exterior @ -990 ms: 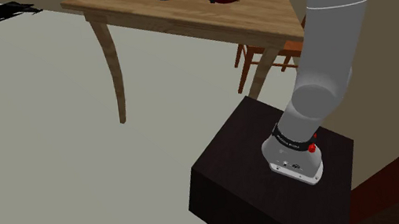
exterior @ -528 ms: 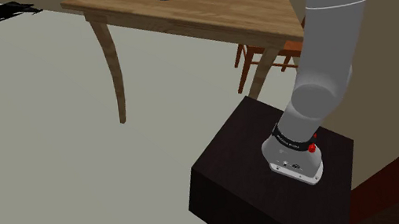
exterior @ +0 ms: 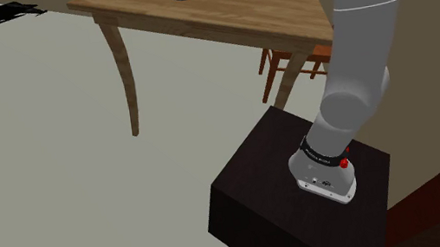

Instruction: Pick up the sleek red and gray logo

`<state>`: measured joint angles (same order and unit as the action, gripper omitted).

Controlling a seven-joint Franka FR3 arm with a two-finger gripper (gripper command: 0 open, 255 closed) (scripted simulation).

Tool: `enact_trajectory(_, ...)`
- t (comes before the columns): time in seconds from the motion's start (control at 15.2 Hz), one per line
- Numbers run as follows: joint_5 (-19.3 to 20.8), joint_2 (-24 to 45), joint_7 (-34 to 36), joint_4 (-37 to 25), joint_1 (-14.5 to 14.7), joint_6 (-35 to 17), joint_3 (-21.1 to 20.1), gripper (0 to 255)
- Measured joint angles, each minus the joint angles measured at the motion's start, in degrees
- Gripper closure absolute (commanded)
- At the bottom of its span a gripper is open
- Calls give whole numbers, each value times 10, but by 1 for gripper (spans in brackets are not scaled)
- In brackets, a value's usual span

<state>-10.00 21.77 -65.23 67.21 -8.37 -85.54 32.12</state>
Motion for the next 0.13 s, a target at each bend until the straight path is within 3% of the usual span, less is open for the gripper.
enact_trajectory(0.13,-3,6,0,-22,-5,17,0,255)
